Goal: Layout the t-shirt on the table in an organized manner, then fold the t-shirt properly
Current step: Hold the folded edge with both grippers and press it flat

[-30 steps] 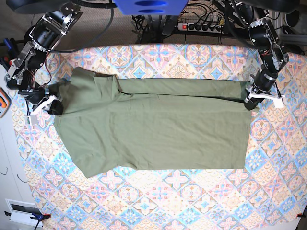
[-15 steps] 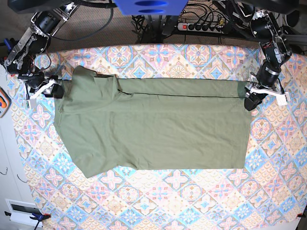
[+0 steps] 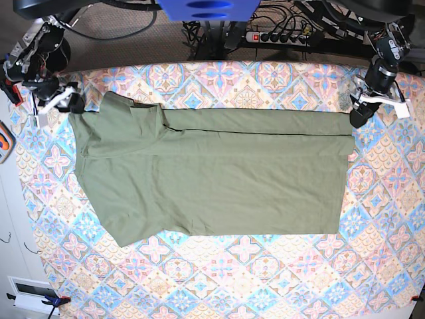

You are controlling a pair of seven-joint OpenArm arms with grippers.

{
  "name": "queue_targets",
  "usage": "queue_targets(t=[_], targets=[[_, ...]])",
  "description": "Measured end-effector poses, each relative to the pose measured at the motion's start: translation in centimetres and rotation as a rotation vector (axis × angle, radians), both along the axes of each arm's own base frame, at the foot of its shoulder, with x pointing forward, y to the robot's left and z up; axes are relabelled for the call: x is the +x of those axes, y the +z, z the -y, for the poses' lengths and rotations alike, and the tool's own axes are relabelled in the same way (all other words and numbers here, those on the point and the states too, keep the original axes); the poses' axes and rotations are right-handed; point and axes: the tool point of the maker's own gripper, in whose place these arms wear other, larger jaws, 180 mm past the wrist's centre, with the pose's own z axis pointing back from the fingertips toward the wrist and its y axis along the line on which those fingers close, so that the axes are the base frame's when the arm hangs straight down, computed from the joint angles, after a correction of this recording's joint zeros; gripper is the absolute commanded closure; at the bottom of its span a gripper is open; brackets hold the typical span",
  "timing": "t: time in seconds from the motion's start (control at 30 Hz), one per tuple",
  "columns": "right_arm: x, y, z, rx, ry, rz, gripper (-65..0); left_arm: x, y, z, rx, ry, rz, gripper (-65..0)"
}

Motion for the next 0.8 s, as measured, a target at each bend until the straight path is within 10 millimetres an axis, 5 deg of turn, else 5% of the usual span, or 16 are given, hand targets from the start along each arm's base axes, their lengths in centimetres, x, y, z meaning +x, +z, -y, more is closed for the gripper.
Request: queue_targets(t=[0.27,0.63,0.8], targets=[[-0.3,-0.1,-0.1,0.006,0.000,0.000,-26.7,-1.6,-4.2,-0.1,-0.097,0.024,-0.115,-24.3],[-0.3,-0.2,0.0,0.005,-0.004,-0.004,-26.7,-0.4,-7.8,-0.4,-0.244,0.100,-0.134,-24.3],[0.0,0.0,-0.1,0.010,-0.003,0.009,-26.7,2.3,-8.5,0.4,-0.293,0.093,-0.107,-24.0]])
